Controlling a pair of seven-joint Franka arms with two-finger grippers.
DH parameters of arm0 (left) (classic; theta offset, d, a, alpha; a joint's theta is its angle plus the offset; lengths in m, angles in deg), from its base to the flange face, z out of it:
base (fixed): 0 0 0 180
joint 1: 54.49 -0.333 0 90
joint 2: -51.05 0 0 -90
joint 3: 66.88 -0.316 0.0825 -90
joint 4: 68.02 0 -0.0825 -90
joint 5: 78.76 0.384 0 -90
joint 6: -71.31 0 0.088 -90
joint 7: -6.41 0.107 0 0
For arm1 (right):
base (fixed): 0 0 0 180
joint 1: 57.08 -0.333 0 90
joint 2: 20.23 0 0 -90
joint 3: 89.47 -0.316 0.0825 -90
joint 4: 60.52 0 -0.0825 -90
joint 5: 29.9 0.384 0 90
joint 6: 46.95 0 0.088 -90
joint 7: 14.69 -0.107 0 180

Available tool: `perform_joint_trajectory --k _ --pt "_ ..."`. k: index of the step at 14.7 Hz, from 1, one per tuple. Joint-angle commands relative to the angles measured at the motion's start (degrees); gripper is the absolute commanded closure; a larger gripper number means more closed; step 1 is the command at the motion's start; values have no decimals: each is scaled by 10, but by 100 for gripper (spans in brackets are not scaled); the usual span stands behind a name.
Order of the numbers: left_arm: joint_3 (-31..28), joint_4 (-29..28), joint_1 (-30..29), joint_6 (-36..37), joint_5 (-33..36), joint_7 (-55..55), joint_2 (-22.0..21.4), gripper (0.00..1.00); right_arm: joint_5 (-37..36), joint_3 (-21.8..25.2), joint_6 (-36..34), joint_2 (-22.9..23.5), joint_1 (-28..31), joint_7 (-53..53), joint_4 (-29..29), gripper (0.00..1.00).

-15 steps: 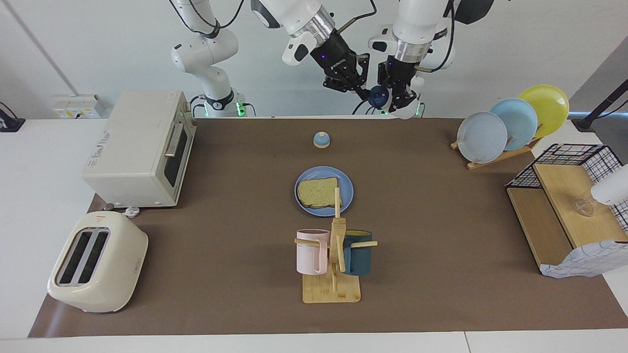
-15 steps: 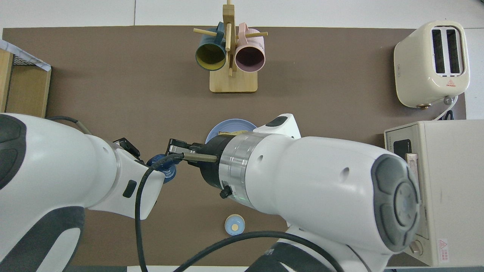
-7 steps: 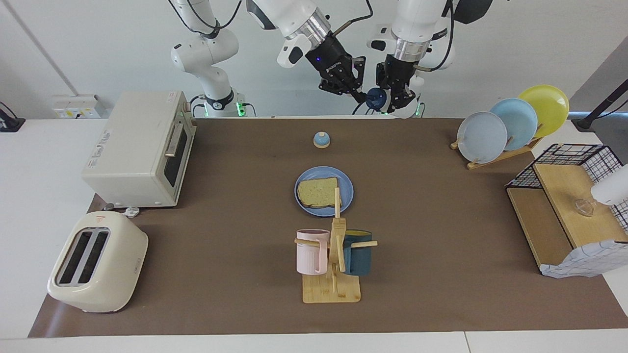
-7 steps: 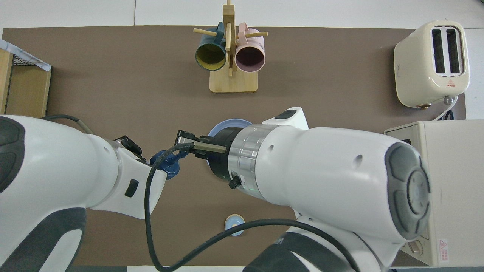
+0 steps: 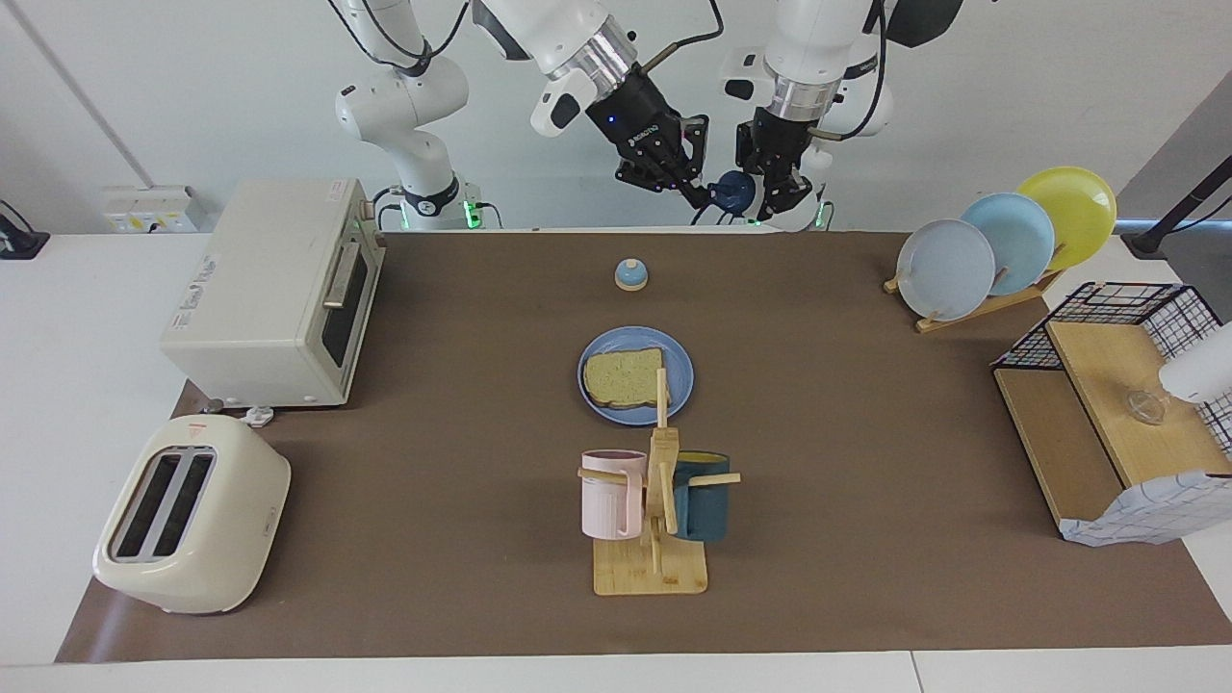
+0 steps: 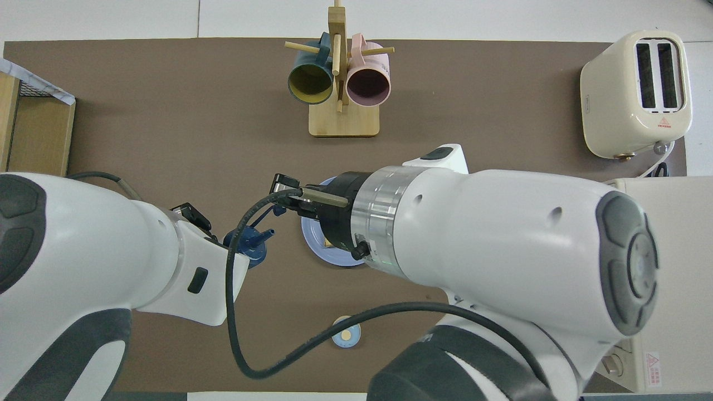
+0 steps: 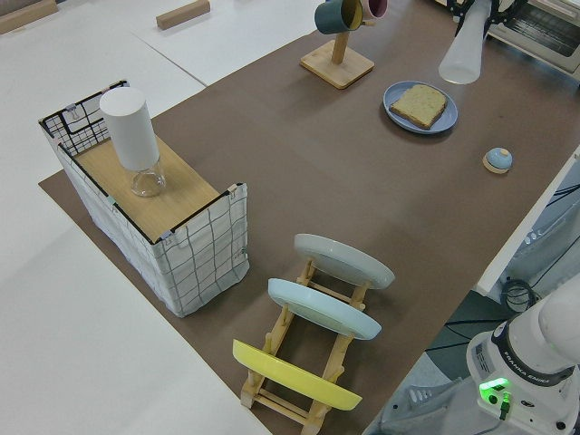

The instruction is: Put bread on plate and add seasoning

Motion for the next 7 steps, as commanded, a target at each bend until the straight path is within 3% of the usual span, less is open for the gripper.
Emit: perform_joint_trajectory --k 1,2,3,7 --pt "-6 -17 9 8 -4 -11 -17 83 -11 -1 -2 6 5 -12 14 61" --pt "-6 -17 9 9 -4 -11 -17 83 -11 -1 -2 6 4 -16 14 15" --pt "-6 -17 9 9 -4 -11 -17 83 -14 -1 -2 6 3 -15 14 0" --pt "-6 -15 10 7 -4 -26 -17 84 -33 0 -8 5 5 -6 12 0"
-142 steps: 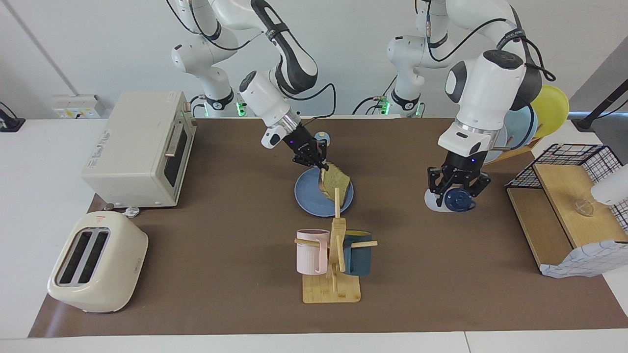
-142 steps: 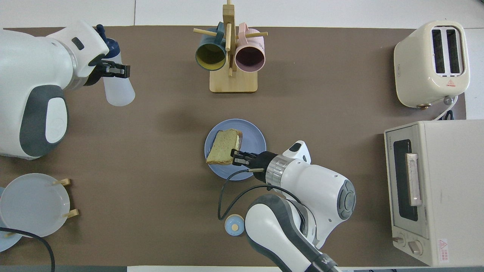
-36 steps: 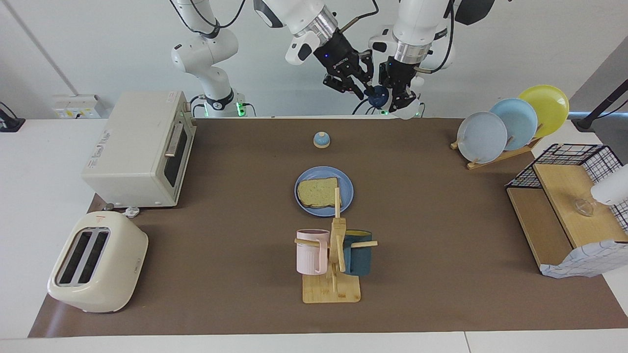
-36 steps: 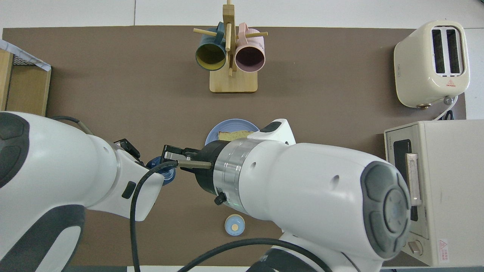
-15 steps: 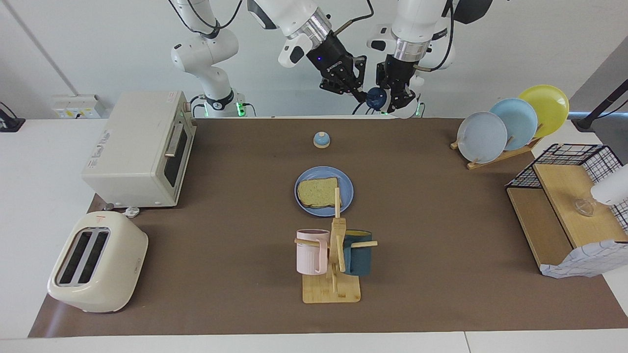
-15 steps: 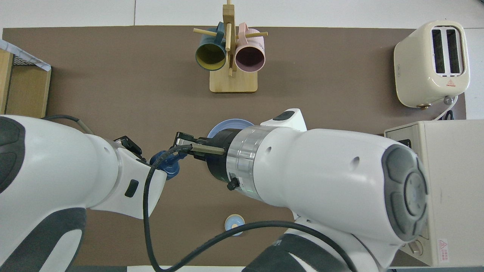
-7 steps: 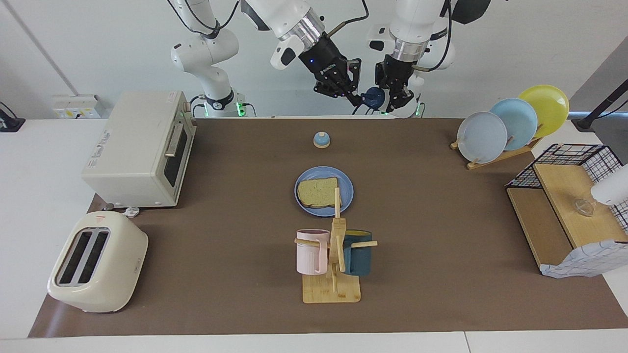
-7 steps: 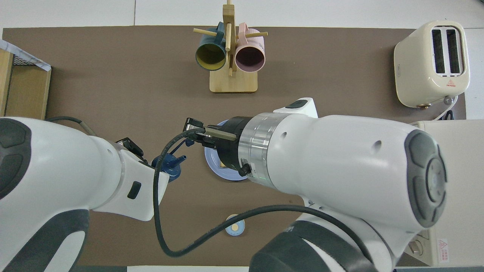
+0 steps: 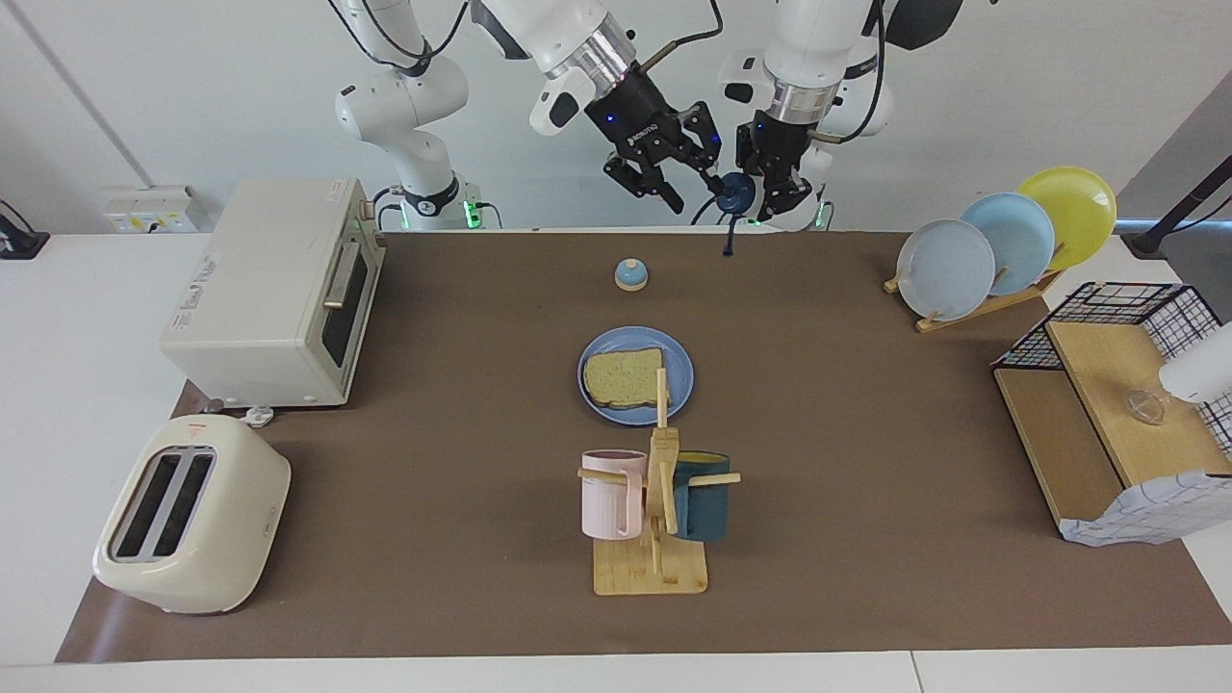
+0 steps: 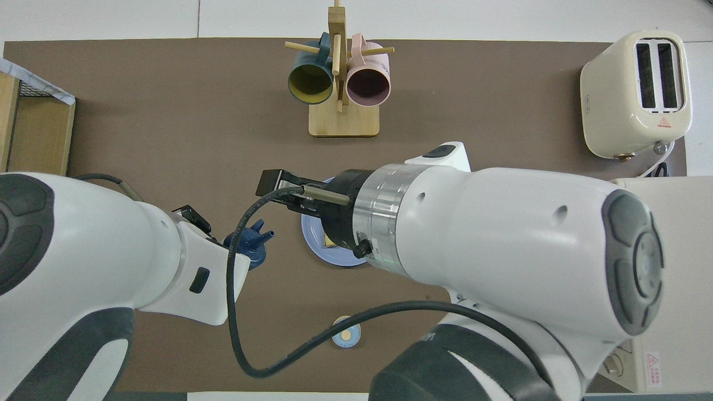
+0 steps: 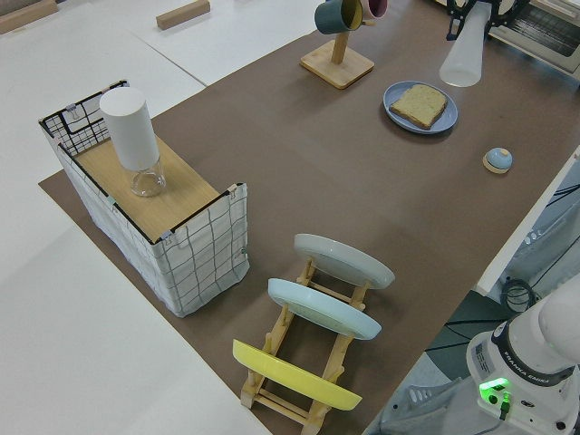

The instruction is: Put bread on plate and add seasoning

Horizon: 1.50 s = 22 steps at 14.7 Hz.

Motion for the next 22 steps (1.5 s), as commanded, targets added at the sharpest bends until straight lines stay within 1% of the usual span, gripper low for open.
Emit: perform_joint_trajectory --k 1,2,3,5,7,10,11,13,14,16,17,20,21,22 --pt "-6 -9 13 2 -4 -26 -16 86 -39 -2 -17 4 6 0 8 0" --pt "-5 -8 17 2 -3 -34 -16 86 -42 -1 -31 4 10 8 8 0" --pt "-6 -7 20 3 -1 -40 -15 88 -44 -1 -48 3 26 27 9 0" --pt "-6 -8 21 4 0 -43 -16 91 -61 -1 -81 -1 50 81 6 0" --pt "-1 -11 24 5 13 -62 -16 100 -69 -1 -143 -4 98 140 4 0" --pt "11 -12 30 7 23 -87 -16 100 -105 -1 -203 -11 161 220 -4 0" --pt "15 -12 30 6 31 -87 -14 100 -123 -1 -217 -12 174 228 -6 0" --pt "31 -12 30 2 55 -88 -8 100 -182 -1 -223 -24 195 229 -30 0" --pt "37 -12 30 0 59 -89 -6 100 -200 -1 -228 -25 204 232 -31 0" --pt "39 -12 30 -8 70 -89 -3 100 -228 -1 -264 -27 216 249 -31 0" --pt "39 -12 39 -8 80 -89 5 100 -249 -1 -278 -26 232 256 -26 0" --pt "40 -7 52 -8 109 -89 21 100 -263 1 -318 -25 281 301 -22 0" --pt "40 -5 64 -7 122 -90 28 100 -272 3 -333 -21 303 330 -6 0" --pt "40 -5 71 -8 133 -90 35 100 -279 3 -357 -7 315 345 24 0"
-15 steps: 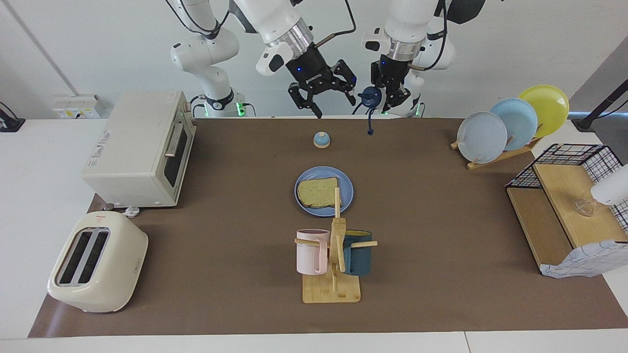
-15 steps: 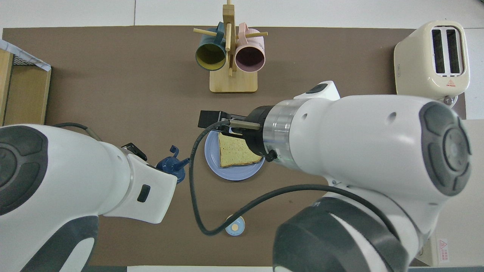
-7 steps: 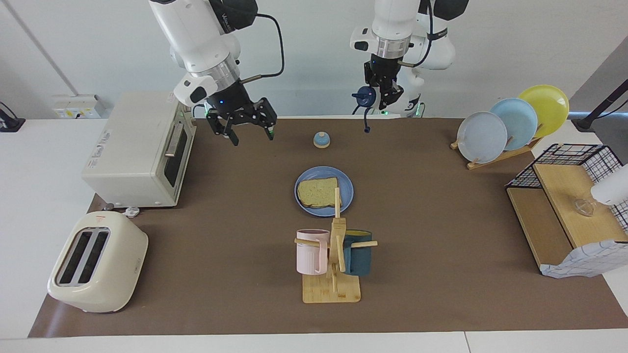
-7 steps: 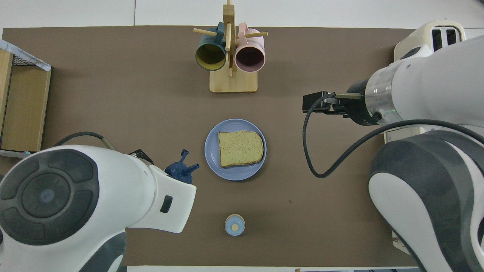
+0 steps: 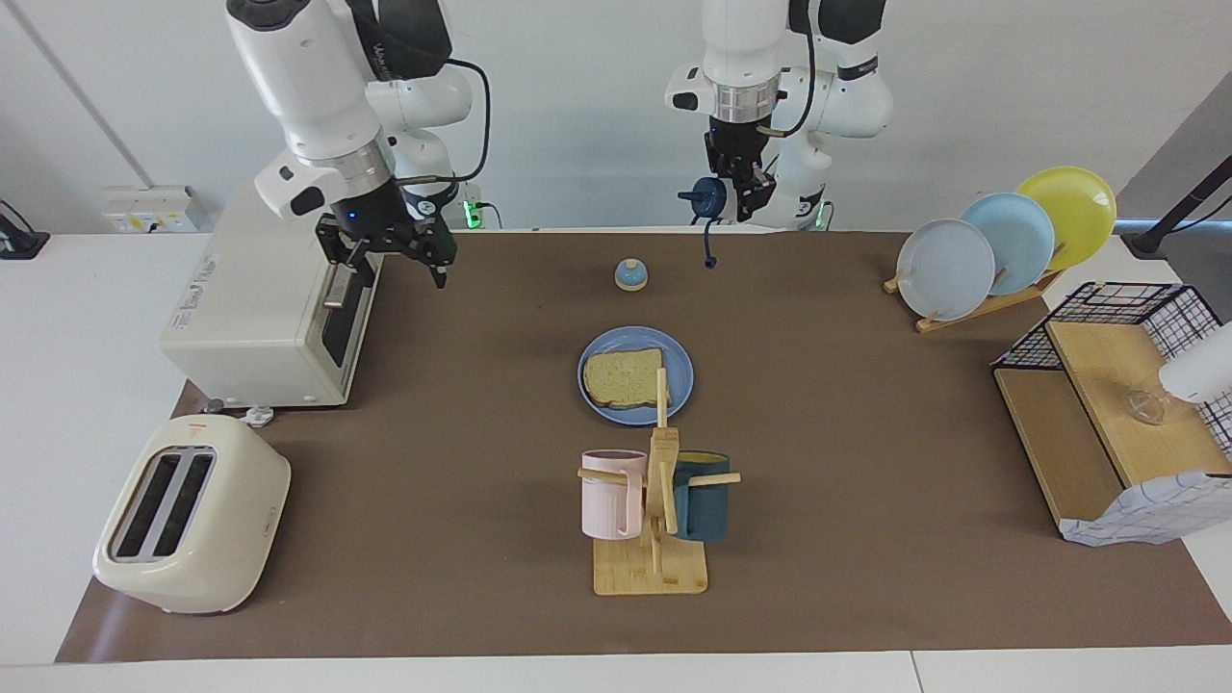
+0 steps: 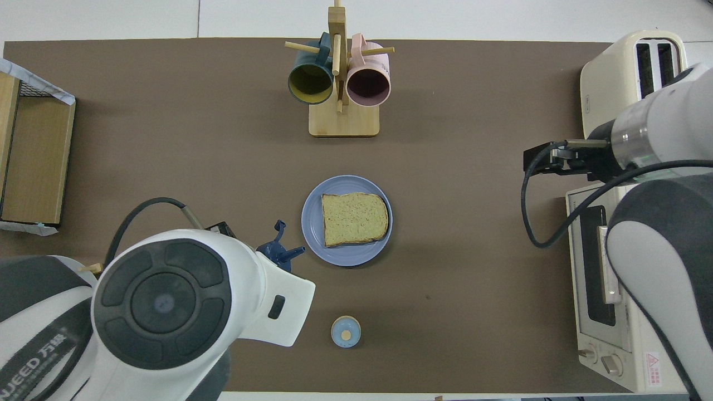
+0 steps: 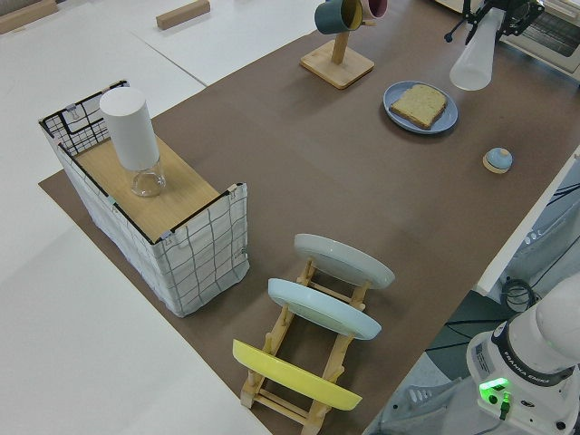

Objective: Put bread on plate and add seasoning
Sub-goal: 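Move the open bottle over the bread with the left gripper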

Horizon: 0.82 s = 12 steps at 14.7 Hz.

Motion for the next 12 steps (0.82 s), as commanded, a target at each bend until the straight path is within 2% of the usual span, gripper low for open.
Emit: perform_joint_trajectory --k 1,3,5,10,12 --pt "-3 7 22 -8 35 -9 20 100 -18 -5 -52 22 39 40 59 0" --pt "-3 14 24 -7 46 -9 31 100 -39 8 -55 27 40 44 70 0" --pt "-4 15 39 -8 62 -11 47 100 -38 43 -55 27 37 74 64 0" --pt "-4 44 79 -1 113 -36 107 100 -36 46 -55 6 72 113 22 0" --pt "-4 44 81 -1 128 -39 116 100 -37 45 -49 6 74 124 22 0"
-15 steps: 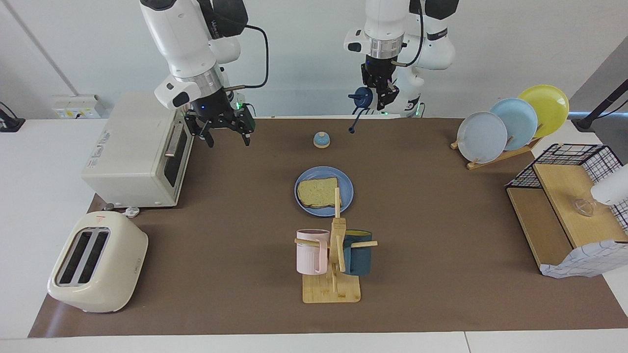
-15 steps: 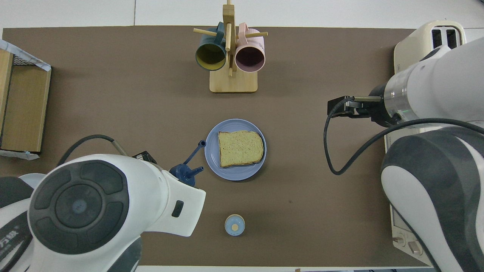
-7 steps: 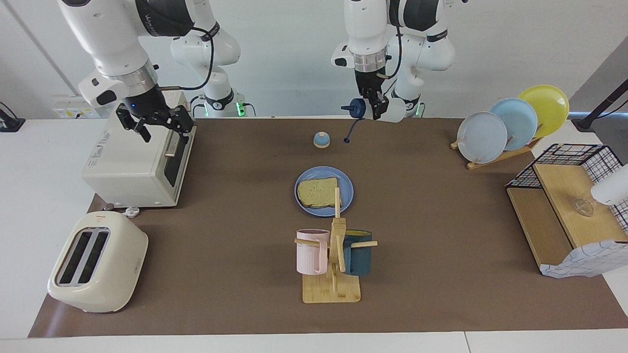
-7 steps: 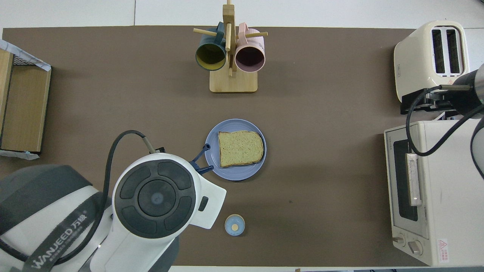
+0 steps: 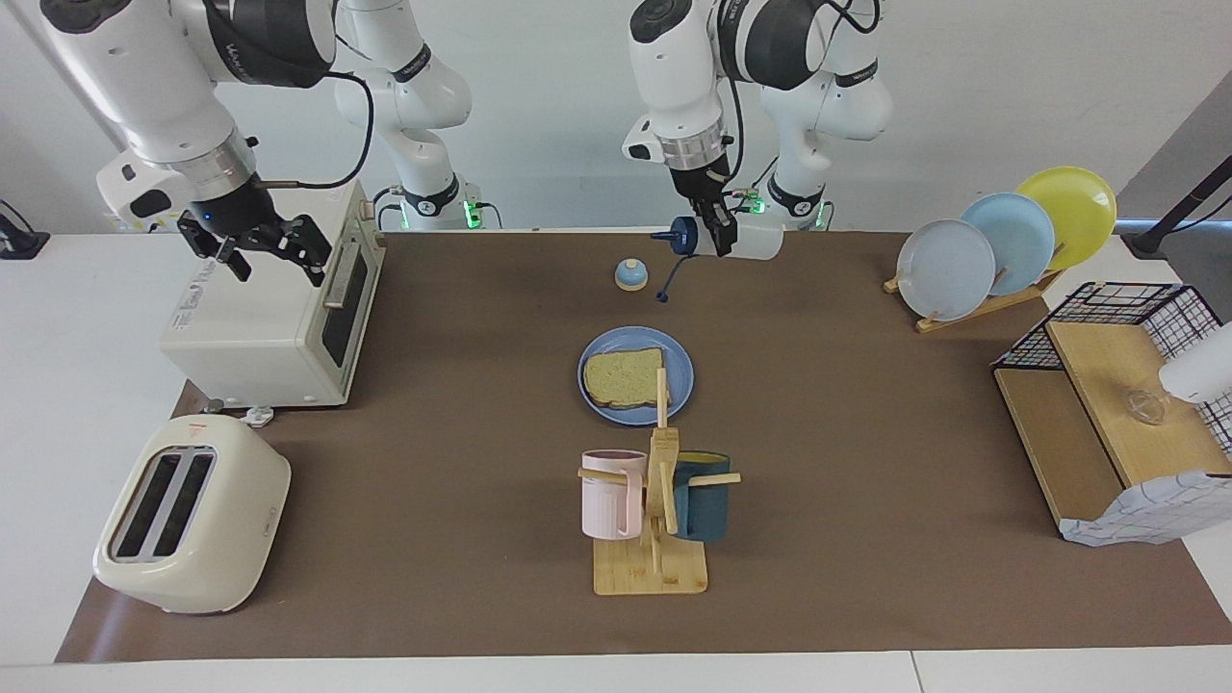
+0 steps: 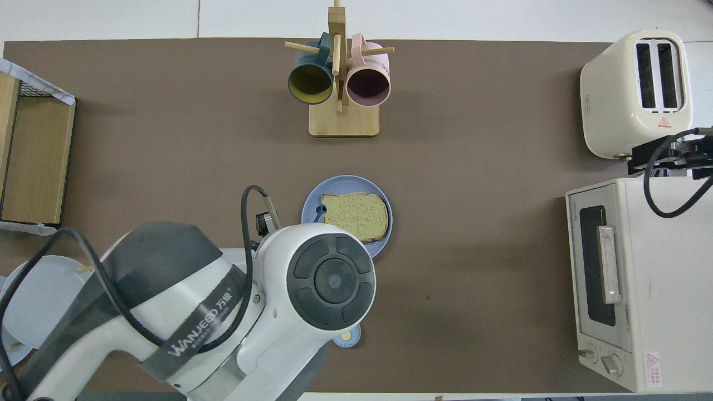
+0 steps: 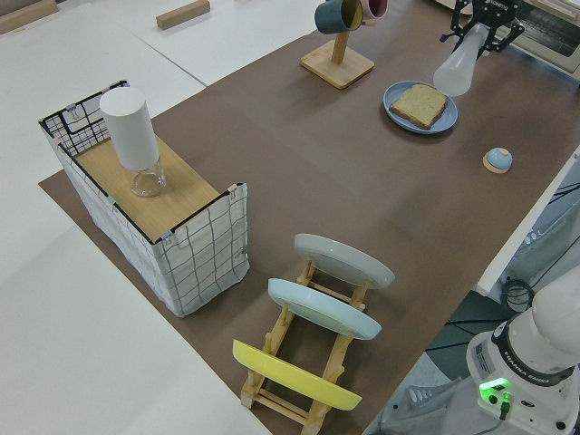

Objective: Put bread on plate and add seasoning
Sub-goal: 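Move the open bottle over the bread with the left gripper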

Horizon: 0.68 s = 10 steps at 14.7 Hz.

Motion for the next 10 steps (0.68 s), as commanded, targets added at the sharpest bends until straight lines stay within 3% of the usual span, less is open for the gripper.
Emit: perform_joint_trajectory --k 1,5,10 --pt "-5 17 13 9 25 -11 24 100 -7 -9 5 -10 15 21 -13 0" --pt "-6 17 29 8 59 -27 57 100 -6 -9 32 -7 30 20 -12 0" --pt "-6 16 38 16 106 -32 86 100 -8 1 -13 -6 -7 17 -6 0"
